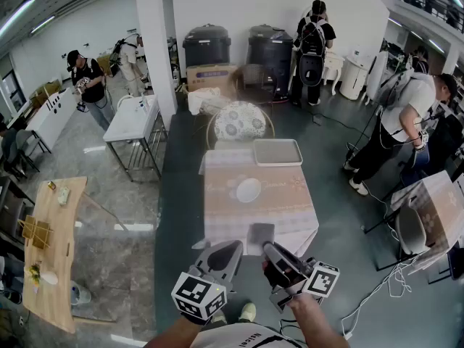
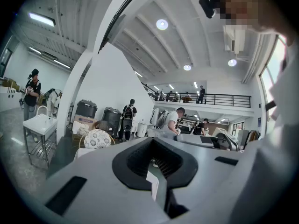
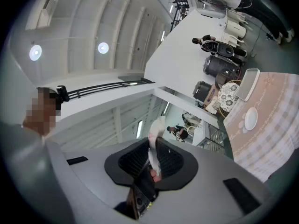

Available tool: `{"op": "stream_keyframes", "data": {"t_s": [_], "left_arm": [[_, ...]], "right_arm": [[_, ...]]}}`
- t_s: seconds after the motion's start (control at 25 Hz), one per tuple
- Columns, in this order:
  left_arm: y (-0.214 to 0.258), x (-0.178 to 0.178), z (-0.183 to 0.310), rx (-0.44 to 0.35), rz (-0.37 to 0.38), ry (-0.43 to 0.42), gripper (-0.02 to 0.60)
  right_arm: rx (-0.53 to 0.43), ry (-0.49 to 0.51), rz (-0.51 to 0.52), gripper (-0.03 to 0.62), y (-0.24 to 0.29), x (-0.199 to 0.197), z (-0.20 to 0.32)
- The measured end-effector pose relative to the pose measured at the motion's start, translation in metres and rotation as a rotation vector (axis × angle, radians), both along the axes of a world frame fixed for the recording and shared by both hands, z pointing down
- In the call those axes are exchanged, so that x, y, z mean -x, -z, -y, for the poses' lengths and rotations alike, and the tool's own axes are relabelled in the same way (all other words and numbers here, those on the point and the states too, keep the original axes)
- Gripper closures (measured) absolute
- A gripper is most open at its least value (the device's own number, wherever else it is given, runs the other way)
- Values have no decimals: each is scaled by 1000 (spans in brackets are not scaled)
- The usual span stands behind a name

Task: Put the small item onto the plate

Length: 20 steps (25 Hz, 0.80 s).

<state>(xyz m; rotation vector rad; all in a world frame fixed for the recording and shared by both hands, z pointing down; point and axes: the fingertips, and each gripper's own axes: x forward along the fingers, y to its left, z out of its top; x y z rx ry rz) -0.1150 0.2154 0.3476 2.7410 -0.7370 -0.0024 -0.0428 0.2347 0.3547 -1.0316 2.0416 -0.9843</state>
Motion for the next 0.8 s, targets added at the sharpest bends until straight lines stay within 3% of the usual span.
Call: {"op": "stream_keyframes", "data": {"t_s": [0.8], "left_arm": [[-6, -27, 6, -1, 31, 23, 575]], "right_arm": [[-3, 15, 18, 528, -8, -29, 6]]}}
